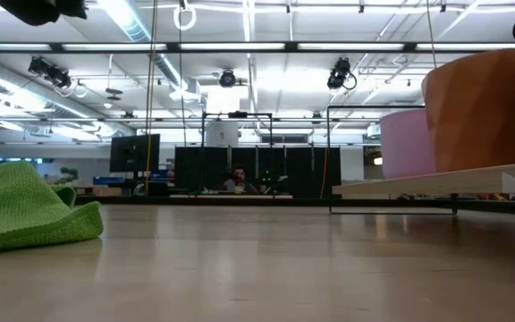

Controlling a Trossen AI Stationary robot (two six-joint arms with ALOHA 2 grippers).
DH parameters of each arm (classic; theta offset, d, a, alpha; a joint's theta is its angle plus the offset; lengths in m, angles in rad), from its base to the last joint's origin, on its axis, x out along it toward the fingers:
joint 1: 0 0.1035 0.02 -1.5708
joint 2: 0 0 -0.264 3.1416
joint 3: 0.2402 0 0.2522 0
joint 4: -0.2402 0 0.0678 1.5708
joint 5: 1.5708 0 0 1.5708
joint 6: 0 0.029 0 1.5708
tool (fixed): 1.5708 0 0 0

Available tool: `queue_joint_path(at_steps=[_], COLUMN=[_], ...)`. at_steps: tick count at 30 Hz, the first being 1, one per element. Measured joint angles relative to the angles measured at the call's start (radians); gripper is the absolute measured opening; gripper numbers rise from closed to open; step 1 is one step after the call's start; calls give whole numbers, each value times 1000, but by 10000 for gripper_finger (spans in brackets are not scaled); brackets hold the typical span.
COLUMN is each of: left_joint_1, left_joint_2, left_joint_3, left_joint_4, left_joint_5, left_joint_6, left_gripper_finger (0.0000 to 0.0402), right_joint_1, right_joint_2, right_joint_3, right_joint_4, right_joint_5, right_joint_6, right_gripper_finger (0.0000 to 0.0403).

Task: Stack small to large cups/mugs on shelf
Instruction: Return to Home Position

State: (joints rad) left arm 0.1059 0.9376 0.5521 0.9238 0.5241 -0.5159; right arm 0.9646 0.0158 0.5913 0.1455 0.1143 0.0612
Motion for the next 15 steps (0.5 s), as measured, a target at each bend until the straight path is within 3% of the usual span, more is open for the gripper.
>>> queue_joint_path(at_steps=[5, 9, 15], left_joint_1=[156, 266, 339], left_joint_2=[-2, 2, 14], left_joint_3=[23, 23, 20], left_joint_4=[6, 6, 12], left_joint_5=[72, 118, 203], left_joint_6=[-23, -59, -108], left_gripper_finger=[35, 29, 26], right_joint_1=[0, 0, 9], right_joint_2=[-9, -14, -14], right_joint_3=[8, 29, 22], right_joint_4=[-54, -99, -134], right_joint_5=[9, 127, 39], right_joint_6=[-102, -124, -109], right_gripper_finger=[84, 84, 84])
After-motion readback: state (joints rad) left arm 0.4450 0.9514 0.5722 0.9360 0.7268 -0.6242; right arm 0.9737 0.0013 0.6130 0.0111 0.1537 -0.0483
